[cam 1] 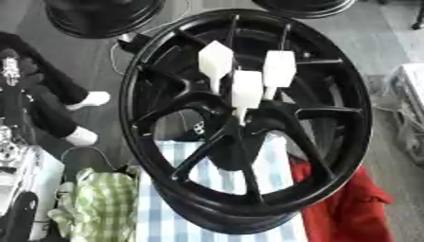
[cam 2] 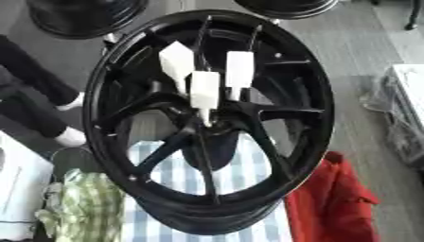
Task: Pull the pin out of the wheel hub.
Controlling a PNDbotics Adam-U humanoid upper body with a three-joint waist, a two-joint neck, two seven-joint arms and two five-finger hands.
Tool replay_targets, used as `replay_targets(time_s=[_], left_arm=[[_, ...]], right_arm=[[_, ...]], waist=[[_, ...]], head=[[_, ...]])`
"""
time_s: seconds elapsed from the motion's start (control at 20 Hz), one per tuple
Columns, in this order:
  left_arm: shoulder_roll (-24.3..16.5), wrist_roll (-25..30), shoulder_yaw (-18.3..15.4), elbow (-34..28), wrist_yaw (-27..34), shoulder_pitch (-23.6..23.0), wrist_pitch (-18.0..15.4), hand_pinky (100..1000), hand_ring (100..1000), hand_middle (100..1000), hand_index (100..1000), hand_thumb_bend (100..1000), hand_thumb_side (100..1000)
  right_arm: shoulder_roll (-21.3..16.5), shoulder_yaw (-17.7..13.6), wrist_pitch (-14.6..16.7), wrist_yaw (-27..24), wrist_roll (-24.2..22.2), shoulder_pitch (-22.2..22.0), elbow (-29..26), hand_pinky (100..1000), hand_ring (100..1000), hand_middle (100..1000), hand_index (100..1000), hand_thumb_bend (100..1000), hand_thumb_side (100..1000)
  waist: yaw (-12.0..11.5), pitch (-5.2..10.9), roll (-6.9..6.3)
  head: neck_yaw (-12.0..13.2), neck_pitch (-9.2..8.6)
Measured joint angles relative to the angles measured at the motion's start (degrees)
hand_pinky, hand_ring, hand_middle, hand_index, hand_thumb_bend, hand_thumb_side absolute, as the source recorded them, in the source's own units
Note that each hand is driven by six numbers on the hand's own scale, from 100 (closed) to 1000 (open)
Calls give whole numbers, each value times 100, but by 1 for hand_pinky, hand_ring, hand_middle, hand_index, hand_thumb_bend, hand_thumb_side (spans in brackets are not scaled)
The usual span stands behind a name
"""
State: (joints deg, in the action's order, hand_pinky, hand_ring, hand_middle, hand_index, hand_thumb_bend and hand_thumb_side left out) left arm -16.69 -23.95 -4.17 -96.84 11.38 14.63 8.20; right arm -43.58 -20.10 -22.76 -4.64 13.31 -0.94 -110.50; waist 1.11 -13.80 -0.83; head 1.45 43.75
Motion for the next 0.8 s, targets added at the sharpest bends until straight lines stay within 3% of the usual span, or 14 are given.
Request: replay_targets(time_s=[0.05, 0.1, 0.2, 0.3, 0.55, 0.75, 0.8], left_arm=[[0, -3, -6, -1, 0, 0, 1, 738, 734, 677, 726, 193, 788], [0, -5, -7, -1, 0, 0, 4, 738, 734, 677, 726, 193, 788], [0, -6, -7, -2, -1, 0, 5, 738, 734, 677, 726, 194, 788], [0, -4, -7, -2, -1, 0, 6, 738, 734, 677, 726, 194, 789], [0, -1, -7, -2, -2, 1, 10, 738, 735, 677, 726, 195, 790], [1, 5, -7, -2, -2, 1, 16, 738, 735, 677, 726, 196, 790], [1, 10, -7, -2, -2, 1, 20, 738, 735, 677, 726, 196, 790]], right_arm=[[113, -24, -18, 148, -21, -123, 61, 828, 710, 553, 585, 100, 100], [212, -40, -34, 296, -58, -201, 131, 855, 788, 722, 728, 161, 104], [364, -69, -59, 608, -198, -278, 283, 896, 875, 855, 844, 343, 230], [474, -103, -80, 956, -379, -296, 473, 905, 889, 890, 867, 395, 276], [606, -213, -105, 1467, -635, -251, 842, 905, 883, 887, 866, 423, 317], [626, -245, -100, 1492, -642, -184, 912, 905, 874, 878, 857, 390, 293], [631, -246, -89, 1467, -629, -159, 912, 907, 869, 870, 853, 325, 315]], waist=[[5, 11, 2], [5, 18, 3], [-5, 22, 3], [-15, 23, 4], [-31, 23, 12], [-32, 23, 19], [-32, 23, 20]], head=[[0, -1], [0, -1], [-8, -6], [-26, -14], [-59, -38], [-63, -38], [-64, -38]])
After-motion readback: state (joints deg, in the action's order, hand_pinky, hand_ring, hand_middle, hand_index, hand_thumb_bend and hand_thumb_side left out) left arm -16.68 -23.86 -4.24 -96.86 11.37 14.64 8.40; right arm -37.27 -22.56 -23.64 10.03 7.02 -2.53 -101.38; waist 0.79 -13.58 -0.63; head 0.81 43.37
